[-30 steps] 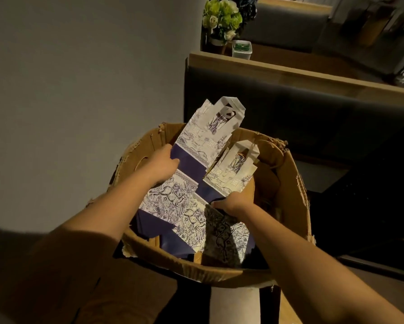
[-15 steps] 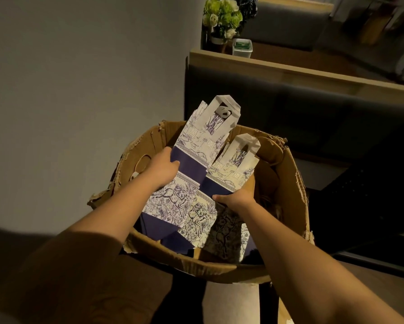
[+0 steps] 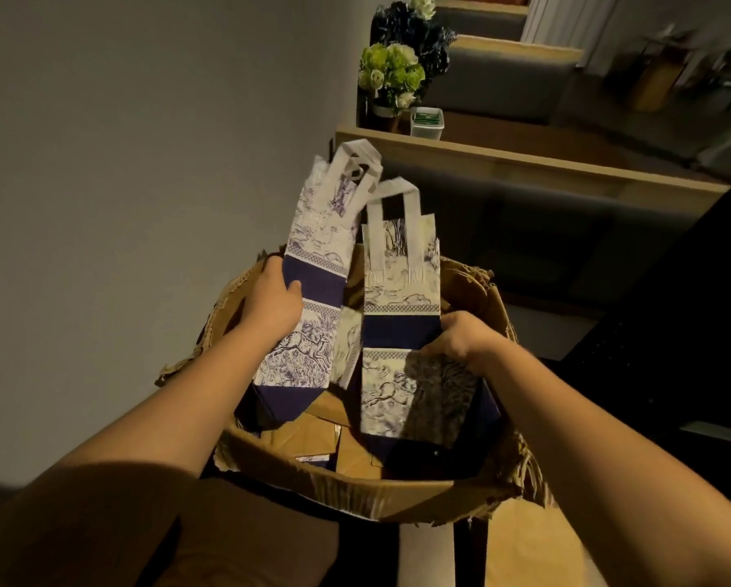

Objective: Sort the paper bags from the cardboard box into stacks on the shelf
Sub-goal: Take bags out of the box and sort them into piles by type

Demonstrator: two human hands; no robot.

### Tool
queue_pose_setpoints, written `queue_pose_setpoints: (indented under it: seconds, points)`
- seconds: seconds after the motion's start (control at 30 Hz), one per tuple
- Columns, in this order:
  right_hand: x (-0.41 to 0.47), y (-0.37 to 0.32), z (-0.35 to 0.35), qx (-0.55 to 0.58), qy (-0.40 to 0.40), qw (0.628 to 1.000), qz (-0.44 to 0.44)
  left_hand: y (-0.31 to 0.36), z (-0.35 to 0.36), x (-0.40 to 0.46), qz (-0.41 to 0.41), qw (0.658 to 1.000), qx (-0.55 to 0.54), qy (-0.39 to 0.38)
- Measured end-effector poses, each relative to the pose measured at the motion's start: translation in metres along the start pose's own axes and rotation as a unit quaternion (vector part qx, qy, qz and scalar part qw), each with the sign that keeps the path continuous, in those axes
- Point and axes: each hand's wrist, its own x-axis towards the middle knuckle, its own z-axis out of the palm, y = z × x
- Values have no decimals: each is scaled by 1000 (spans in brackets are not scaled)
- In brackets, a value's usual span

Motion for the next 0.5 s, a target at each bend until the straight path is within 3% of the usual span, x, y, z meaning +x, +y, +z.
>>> queue_pose_setpoints:
  seconds: [0.13,0.23,0.37,0.5]
  points:
    - [-12,-8,-31,123,89,987,-47,5,-1,-7,-23,998,-51,38]
    - [-23,-5,-49,290,119,946,-79,11,4,-15,-49,993,-105,28]
    - [-38,3,-58,446,70,885,-114,26,20,-31,-87,973,-213,1]
    - [-49,8,-45,443,29,887,-125,54,40,-52,-66,947,-311,-40]
